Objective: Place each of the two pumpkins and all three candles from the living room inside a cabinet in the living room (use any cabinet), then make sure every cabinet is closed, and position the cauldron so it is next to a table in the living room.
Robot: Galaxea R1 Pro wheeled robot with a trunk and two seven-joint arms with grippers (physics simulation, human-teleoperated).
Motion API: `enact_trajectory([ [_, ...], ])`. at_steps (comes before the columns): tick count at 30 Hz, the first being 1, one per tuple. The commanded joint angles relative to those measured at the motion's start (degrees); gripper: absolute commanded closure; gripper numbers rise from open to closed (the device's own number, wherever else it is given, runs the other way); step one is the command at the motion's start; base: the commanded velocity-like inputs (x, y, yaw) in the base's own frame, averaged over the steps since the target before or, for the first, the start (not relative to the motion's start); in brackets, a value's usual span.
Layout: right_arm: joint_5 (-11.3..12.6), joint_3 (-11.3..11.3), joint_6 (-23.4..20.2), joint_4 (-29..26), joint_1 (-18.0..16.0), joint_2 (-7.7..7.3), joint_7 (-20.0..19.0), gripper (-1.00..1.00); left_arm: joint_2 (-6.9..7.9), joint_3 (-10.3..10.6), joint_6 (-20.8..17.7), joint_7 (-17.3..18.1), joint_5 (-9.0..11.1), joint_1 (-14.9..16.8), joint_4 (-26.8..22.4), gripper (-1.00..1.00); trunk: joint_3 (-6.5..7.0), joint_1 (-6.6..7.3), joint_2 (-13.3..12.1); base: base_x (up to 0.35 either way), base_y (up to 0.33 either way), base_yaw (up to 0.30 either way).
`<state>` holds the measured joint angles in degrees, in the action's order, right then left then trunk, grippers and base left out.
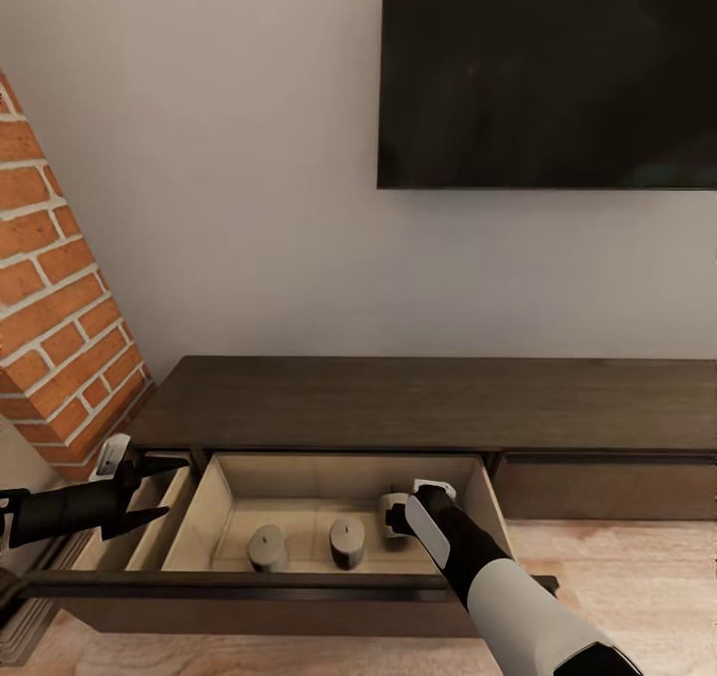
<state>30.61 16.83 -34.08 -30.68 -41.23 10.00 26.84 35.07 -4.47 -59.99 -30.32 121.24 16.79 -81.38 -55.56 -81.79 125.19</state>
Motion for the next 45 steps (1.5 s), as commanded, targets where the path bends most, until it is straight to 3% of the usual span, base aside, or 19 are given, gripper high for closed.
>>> enact_trajectory([
  [1, 0.0, 0.0, 0.0, 0.0, 0.0, 0.00, -0.1, -1.00, 0.00, 0.0, 0.0, 0.0, 0.0, 0.0, 0.0, -1.00, 0.18, 0.23, -0.4, -0.066, 0.000, 0.000],
  [45, 0.2, -0.2, 0.7, -0.1, 0.0, 0.00, -1.8, -1.00, -0.03, -0.1, 0.0, 0.0, 0.0, 0.0, 0.1, -1.00, 8.08, 9.89, -18.1, -0.003, 0.000, 0.000],
])
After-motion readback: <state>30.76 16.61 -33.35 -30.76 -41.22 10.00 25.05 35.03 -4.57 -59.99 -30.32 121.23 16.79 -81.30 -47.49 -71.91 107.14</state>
